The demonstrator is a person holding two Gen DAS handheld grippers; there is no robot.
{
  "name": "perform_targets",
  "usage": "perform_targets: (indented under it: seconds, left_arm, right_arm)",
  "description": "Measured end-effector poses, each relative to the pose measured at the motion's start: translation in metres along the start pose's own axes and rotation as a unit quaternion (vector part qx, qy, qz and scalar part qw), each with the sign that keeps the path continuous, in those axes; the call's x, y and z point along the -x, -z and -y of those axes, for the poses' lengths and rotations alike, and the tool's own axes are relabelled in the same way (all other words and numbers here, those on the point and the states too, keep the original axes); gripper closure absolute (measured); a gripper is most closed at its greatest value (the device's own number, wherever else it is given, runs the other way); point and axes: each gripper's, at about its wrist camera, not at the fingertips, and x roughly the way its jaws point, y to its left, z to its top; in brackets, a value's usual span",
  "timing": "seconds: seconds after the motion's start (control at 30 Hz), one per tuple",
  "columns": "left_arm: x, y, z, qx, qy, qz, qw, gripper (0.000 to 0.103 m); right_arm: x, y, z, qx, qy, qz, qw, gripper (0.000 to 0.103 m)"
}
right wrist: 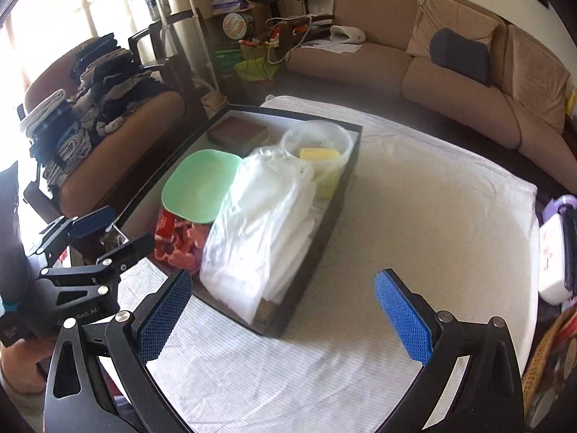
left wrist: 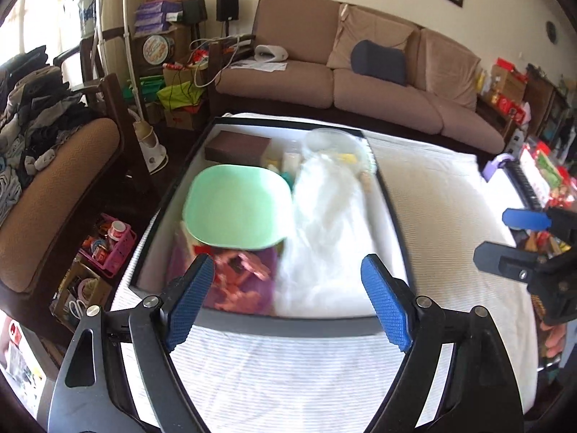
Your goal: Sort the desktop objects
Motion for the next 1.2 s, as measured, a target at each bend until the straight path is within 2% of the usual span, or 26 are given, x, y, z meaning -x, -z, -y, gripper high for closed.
perform_targets:
  seconds: [0.17,0.3,0.53,0.7,0.87,1.03,1.2]
  left_arm:
    - [0.010,0.029,0.057,-0.031,0.022,0.003,0.9993,0.021]
    - [0.005,0.047,0.105,-0.051,0.039,-0.011,0.9979,0.021]
    - [-0.008,0.073,0.177,-0.081,0.054,-0.009,0.9952,0.021]
    - [-0.042,0.094,0.217,-0.092,0.072,-0.021,0.9929,0.021]
    - [-0.083,0.105,0.236,-0.114,0.059,-0.038,0.9910,0.021]
    - [-0.116,0.114,0.234,-0.117,0.043,-0.053,0.9908,0.021]
    - [-0.138,0.125,0.224,-0.108,0.039,-0.071,0.9909,0.021]
  right_arm:
    - [0.018,0.061,0.049,-0.052,0.037,0.000,0.998,0.000]
    - [0.027,0.100,0.084,-0.089,0.069,0.008,0.994,0.000]
    - [0.036,0.148,0.142,-0.152,0.112,0.025,0.982,0.000]
    - [0.023,0.177,0.173,-0.194,0.136,0.042,0.971,0.000]
    - [-0.008,0.190,0.188,-0.184,0.161,0.034,0.969,0.000]
    - [-0.035,0.198,0.206,-0.191,0.166,0.018,0.967,0.000]
    - [-0.059,0.204,0.204,-0.174,0.161,-0.003,0.971,0.000]
